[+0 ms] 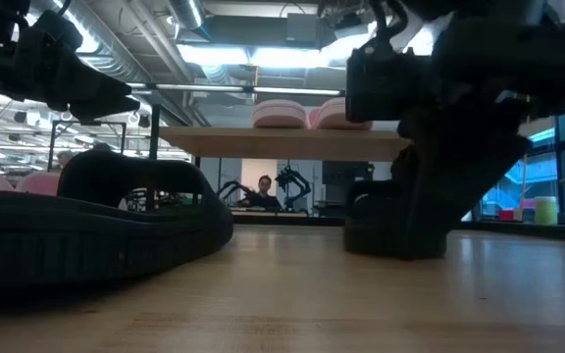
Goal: Pick and place slides into the shelf
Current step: Put the black slide under the shelf
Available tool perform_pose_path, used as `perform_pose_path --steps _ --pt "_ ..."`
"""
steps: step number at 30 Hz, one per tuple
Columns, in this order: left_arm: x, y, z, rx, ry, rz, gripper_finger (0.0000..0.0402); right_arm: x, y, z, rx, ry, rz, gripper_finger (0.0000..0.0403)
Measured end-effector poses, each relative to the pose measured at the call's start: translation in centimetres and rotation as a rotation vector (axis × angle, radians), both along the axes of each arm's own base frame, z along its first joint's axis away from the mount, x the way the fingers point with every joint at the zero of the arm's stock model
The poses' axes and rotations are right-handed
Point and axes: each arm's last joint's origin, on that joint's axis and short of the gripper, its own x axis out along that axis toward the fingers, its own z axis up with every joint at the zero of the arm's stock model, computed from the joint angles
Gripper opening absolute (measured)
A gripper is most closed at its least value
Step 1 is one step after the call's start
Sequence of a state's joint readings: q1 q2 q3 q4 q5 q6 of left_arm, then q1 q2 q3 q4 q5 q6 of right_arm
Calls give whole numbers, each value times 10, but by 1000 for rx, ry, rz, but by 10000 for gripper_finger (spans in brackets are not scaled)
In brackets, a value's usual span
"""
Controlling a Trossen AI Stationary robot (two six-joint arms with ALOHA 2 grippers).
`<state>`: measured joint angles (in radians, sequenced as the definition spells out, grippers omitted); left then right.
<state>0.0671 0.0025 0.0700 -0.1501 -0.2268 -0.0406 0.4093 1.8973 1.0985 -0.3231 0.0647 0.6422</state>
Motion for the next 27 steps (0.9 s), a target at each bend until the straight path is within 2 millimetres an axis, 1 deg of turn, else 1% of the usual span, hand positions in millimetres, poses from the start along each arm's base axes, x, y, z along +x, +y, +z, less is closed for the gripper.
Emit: perform_pose_path --steps 4,18,24,27 --pt "0 0 0 0 0 0 276 0 -8 -1 -9 38 -18 232" --pt "0 0 0 0 0 0 276 4 -28 -1 -27 62 -52 232" --pt "0 0 0 0 0 0 276 1 -32 0 -51 91 -61 232" --pt "0 0 0 -1 0 0 276 -3 -35 4 -111 101 -80 232"
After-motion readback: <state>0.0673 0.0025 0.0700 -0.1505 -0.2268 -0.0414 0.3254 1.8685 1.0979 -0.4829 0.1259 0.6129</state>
